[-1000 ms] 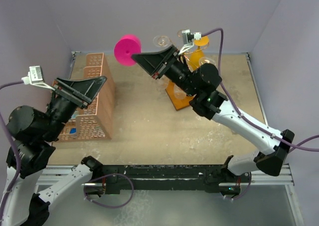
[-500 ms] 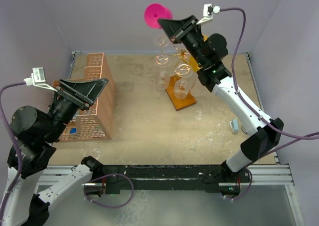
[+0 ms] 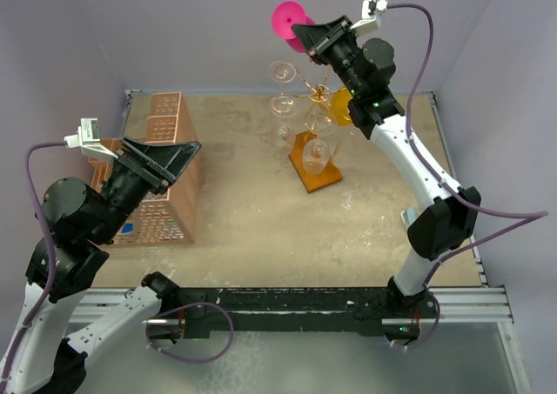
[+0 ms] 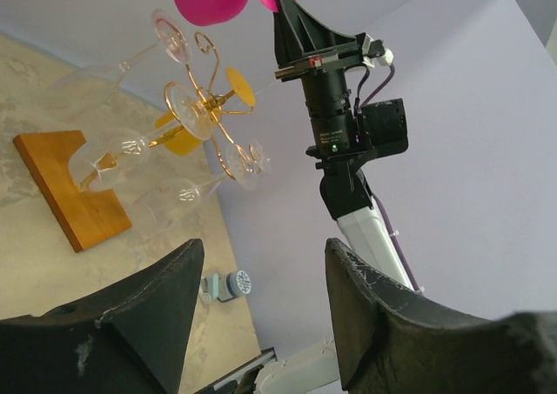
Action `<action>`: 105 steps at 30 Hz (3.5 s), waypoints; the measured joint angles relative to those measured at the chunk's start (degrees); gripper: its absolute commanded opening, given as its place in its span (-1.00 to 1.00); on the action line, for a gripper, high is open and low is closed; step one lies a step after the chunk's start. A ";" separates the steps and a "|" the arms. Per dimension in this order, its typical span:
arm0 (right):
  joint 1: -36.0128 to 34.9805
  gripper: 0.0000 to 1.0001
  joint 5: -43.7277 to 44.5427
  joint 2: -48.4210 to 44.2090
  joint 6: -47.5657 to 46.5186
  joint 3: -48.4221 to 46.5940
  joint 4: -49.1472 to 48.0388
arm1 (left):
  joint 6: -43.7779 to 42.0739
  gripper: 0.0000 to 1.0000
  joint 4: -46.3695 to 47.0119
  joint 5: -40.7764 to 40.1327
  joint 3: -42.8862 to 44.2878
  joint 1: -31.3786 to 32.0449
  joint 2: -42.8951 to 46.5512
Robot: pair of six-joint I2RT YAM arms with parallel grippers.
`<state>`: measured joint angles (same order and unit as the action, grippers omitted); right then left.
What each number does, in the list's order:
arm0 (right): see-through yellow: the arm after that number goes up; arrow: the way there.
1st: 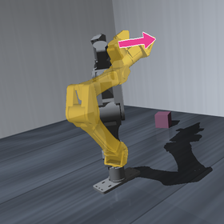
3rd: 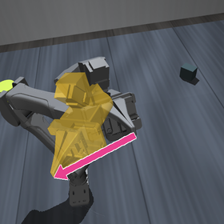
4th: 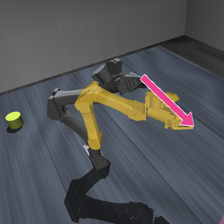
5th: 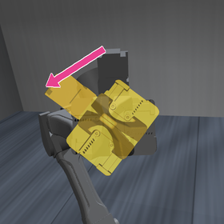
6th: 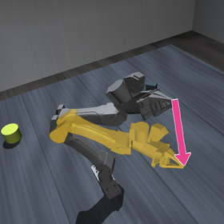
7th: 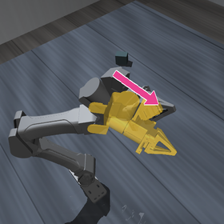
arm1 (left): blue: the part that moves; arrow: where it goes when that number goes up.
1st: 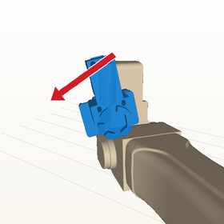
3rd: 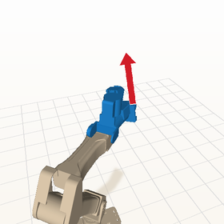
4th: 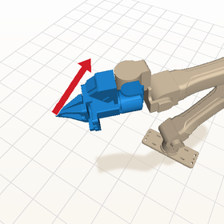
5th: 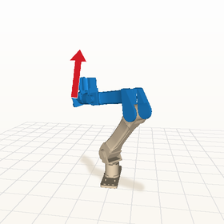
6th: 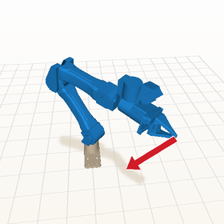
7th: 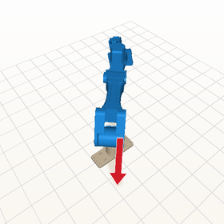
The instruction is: Place the wine glass upside down on the wine glass rack
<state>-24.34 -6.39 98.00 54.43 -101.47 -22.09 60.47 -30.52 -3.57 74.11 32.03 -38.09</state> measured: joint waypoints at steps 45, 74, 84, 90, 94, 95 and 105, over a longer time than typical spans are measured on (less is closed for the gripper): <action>4.11 -1.00 0.85 8.20 7.15 -6.47 19.32 | 1.57 0.10 -0.20 -0.79 -1.11 0.00 -0.17; 4.46 -0.98 5.42 3.80 11.17 -2.45 23.54 | 3.50 0.10 0.94 -0.76 -1.38 0.00 -0.33; 4.52 -0.98 7.74 1.84 12.13 0.72 23.89 | 3.63 0.10 0.90 -0.83 -1.66 0.00 0.02; 4.55 -0.98 10.16 0.26 12.92 1.42 24.90 | 3.63 0.10 0.87 -1.07 -1.68 0.00 0.52; 5.20 -0.97 12.22 -0.13 13.14 1.53 24.96 | 3.65 0.10 0.85 -1.20 -1.68 0.00 0.83; 5.49 -0.98 12.81 -0.13 13.18 1.53 24.83 | 3.65 0.10 0.85 -1.20 -1.68 0.00 0.90; 6.75 -0.95 13.46 0.11 12.52 1.40 23.85 | 3.65 0.10 0.81 -1.44 -1.68 0.00 1.38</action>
<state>-17.58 7.07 98.10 66.96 -100.07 1.76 64.12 -29.71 -5.02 72.42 32.03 -36.71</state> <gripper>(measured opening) 0.019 0.552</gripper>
